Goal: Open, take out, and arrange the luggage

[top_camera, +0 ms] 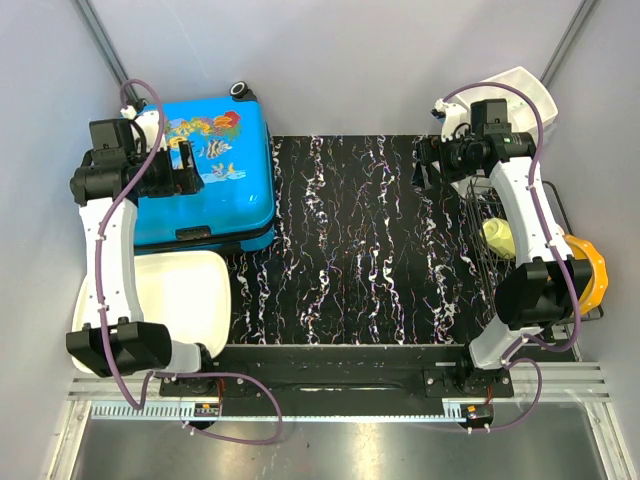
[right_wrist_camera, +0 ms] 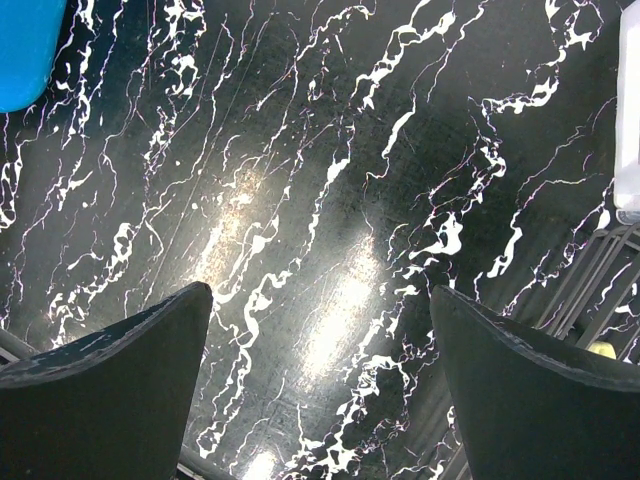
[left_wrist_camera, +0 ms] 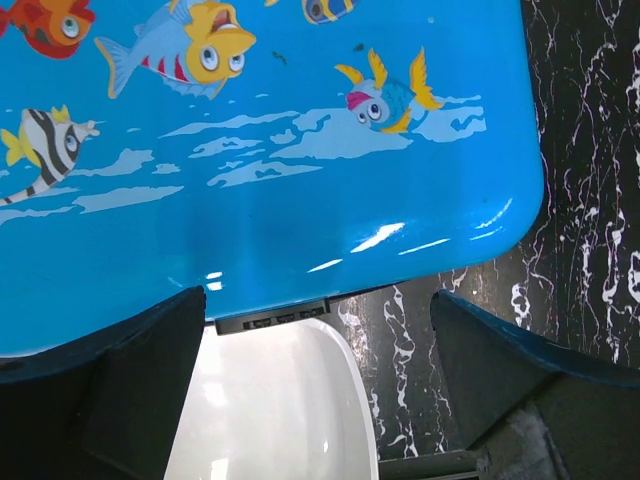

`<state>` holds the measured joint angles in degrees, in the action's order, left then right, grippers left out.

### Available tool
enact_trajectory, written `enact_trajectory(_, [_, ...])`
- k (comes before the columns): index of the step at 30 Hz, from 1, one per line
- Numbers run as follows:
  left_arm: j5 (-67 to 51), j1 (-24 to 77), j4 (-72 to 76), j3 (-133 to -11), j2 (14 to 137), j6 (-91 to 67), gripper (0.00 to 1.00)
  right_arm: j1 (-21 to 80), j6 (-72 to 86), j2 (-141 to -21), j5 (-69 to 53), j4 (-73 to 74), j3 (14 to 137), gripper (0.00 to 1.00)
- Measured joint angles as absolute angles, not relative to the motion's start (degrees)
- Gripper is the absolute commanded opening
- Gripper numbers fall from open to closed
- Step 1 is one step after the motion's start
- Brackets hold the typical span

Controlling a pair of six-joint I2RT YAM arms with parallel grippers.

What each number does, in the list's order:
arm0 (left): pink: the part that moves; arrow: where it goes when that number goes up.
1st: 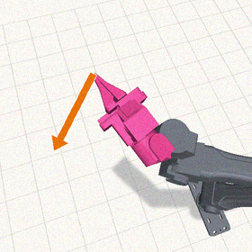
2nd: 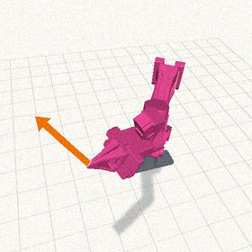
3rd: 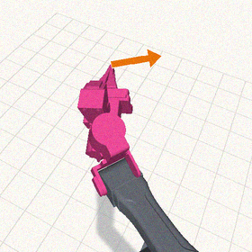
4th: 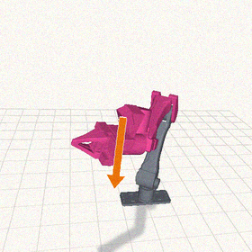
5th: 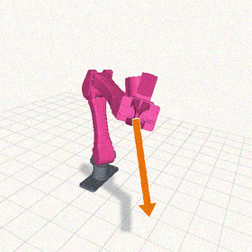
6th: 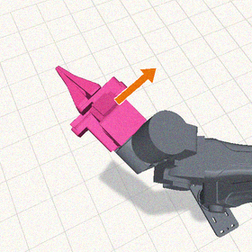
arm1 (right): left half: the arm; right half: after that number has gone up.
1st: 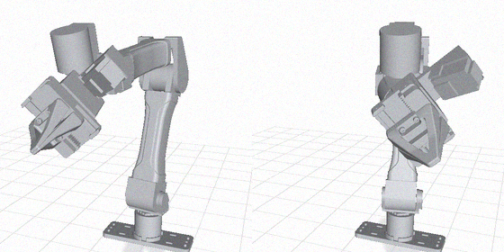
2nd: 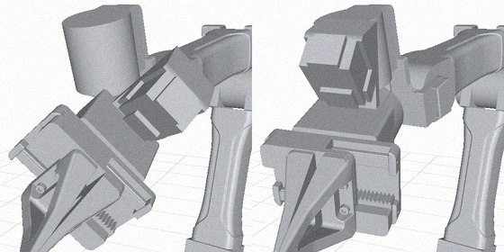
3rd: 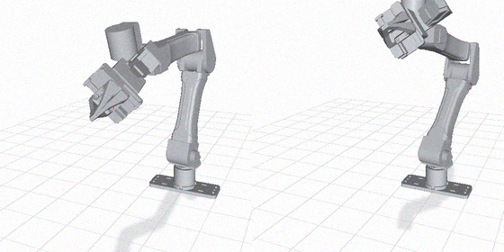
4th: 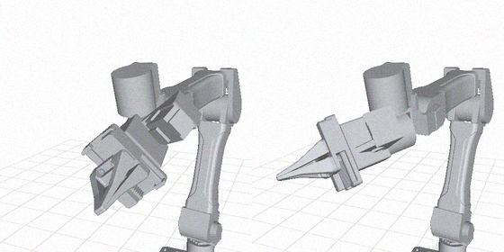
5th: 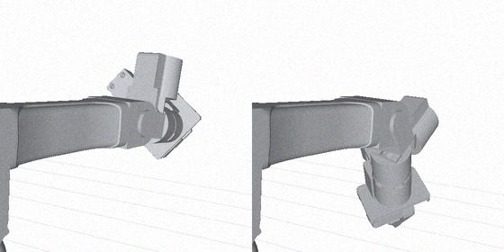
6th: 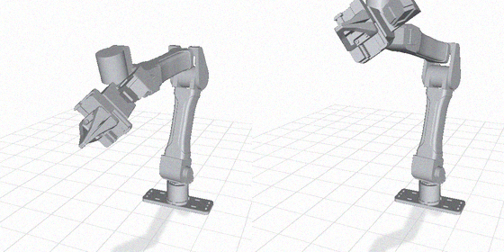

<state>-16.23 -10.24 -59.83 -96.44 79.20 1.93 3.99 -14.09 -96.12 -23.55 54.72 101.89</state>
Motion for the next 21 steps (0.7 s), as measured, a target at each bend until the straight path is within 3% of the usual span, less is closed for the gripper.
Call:
enact_trajectory(7, [-18.44, -15.68, -60.88, -103.88, 84.09, 1.39, 0.99, 4.14, -13.89, -96.68, -23.70, 54.65, 103.35, 1.00])
enact_trajectory(15, [-23.62, -25.85, -60.47, -117.84, 99.37, 0.34, 0.99, 4.49, -14.26, -97.60, -26.04, 54.28, 104.47, 1.00])
enact_trajectory(21, [-21.39, -26.87, -55.75, -115.44, 104.01, -0.73, 0.99, 4.80, -14.15, -98.65, -26.68, 54.33, 104.47, 1.00])
